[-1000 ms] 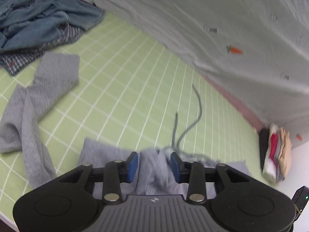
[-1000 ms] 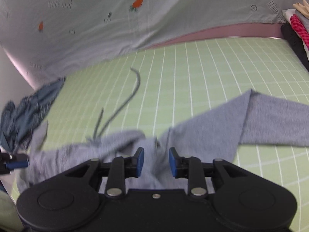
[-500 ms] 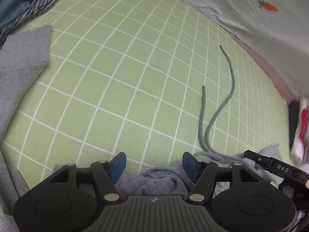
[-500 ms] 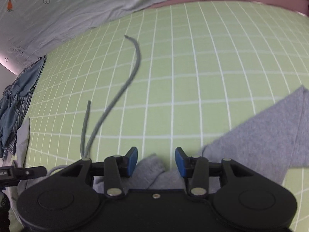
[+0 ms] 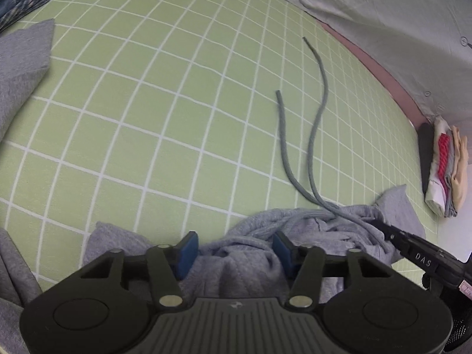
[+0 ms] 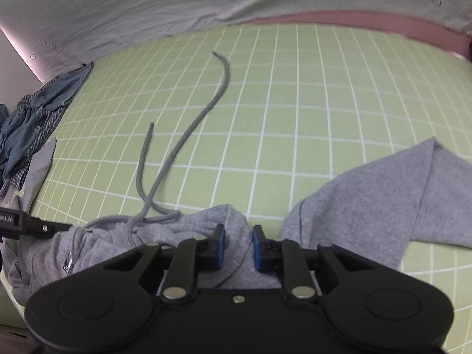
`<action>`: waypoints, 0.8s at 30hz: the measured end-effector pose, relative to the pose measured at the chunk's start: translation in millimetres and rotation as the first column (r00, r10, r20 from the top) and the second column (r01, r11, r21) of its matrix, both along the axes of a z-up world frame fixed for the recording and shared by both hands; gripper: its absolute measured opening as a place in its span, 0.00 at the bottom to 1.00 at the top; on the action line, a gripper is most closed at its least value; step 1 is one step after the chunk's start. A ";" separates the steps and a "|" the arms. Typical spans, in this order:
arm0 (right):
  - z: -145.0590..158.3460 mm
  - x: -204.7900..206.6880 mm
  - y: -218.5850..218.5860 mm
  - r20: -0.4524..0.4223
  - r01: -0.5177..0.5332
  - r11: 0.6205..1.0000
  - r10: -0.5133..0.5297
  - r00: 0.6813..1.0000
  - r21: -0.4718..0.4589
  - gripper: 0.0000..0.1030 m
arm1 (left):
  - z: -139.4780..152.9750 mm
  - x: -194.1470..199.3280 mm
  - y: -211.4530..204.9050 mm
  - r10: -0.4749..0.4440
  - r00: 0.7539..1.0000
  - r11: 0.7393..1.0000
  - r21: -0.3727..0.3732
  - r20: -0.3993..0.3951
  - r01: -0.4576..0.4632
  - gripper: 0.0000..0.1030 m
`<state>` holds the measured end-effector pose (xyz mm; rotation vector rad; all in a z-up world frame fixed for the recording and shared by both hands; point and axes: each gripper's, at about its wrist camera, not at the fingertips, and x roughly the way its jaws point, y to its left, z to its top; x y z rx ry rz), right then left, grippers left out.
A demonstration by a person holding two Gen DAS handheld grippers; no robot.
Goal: Fold clothes
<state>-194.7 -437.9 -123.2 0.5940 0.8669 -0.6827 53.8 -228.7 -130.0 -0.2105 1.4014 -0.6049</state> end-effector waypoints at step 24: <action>115.8 22.7 -60.1 0.319 0.119 0.928 0.000 0.948 -0.353 0.11 | 89.6 46.3 -41.7 0.032 0.912 0.999 0.021 0.408 -0.044 0.23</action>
